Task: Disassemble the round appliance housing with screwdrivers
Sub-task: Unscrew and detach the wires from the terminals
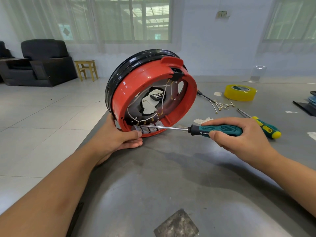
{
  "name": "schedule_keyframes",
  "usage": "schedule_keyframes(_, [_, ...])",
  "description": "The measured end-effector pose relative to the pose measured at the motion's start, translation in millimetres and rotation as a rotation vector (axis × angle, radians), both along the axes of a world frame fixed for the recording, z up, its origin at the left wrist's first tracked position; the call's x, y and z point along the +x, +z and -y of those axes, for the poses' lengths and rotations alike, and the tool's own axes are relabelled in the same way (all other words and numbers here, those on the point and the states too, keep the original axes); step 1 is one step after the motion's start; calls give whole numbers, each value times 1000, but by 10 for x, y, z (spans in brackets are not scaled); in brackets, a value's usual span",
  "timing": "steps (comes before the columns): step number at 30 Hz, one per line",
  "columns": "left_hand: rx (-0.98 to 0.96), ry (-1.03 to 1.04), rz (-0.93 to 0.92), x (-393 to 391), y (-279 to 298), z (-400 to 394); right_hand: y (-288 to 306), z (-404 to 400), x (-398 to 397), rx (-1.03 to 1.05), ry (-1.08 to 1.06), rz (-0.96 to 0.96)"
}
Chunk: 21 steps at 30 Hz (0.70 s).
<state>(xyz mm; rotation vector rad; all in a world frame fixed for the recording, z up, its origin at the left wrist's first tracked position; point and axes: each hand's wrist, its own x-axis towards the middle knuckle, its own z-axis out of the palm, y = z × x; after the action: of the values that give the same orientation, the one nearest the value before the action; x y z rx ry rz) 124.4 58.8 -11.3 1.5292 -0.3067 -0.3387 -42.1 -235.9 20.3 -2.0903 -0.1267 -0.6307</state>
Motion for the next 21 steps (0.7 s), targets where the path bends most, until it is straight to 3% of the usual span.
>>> schedule_keyframes(12, [43, -12, 38, -7, 5, 22, 38, 48, -4, 2, 5, 11])
schedule_keyframes(21, [31, 2, 26, -19, 11, 20, 26, 0, -53, -174, -27, 72])
